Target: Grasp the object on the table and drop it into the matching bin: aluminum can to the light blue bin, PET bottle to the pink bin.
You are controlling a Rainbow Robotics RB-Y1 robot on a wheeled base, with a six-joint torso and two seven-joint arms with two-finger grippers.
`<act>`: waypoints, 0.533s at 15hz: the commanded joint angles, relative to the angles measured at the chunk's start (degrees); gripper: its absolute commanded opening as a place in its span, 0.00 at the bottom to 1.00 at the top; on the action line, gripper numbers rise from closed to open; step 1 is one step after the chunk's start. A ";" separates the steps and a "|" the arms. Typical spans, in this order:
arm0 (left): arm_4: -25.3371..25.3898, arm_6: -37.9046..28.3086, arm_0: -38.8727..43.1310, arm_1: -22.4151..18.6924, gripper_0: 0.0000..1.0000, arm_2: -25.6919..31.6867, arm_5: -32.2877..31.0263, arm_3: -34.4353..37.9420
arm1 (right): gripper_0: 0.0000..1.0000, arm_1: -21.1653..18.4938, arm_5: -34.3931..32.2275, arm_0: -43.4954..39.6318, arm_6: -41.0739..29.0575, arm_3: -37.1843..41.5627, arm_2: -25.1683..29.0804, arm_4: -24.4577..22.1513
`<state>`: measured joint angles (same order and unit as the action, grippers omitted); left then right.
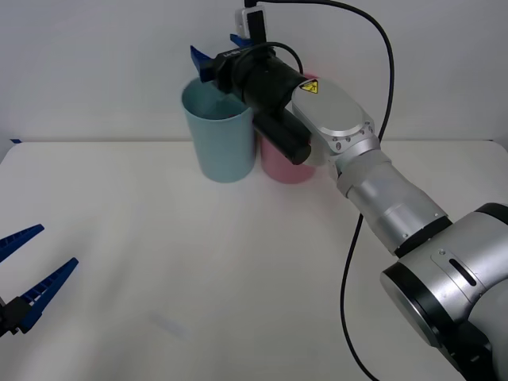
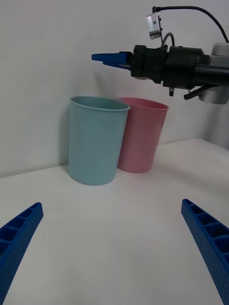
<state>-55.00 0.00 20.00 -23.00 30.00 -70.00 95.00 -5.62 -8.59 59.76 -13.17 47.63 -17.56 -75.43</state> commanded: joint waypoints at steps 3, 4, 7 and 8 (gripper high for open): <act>0.00 0.00 0.00 0.00 1.00 0.00 0.00 0.00 | 1.00 -0.71 -0.11 -2.81 0.60 5.01 -0.11 0.02; 0.00 0.00 0.00 0.00 1.00 0.00 0.00 0.00 | 1.00 -1.23 -0.11 -4.13 0.60 7.21 -0.46 0.02; 0.00 0.00 0.00 0.00 1.00 0.00 0.00 0.00 | 1.00 -4.22 -0.38 -10.11 0.60 16.26 -2.66 0.19; 0.00 0.00 0.00 0.00 1.00 0.00 0.00 0.00 | 1.00 -5.45 -0.73 -12.22 0.60 19.43 -3.27 0.19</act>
<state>-55.00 0.00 20.00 -23.00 30.00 -70.00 95.00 -10.10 -9.02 49.27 -12.57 64.48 -20.35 -75.22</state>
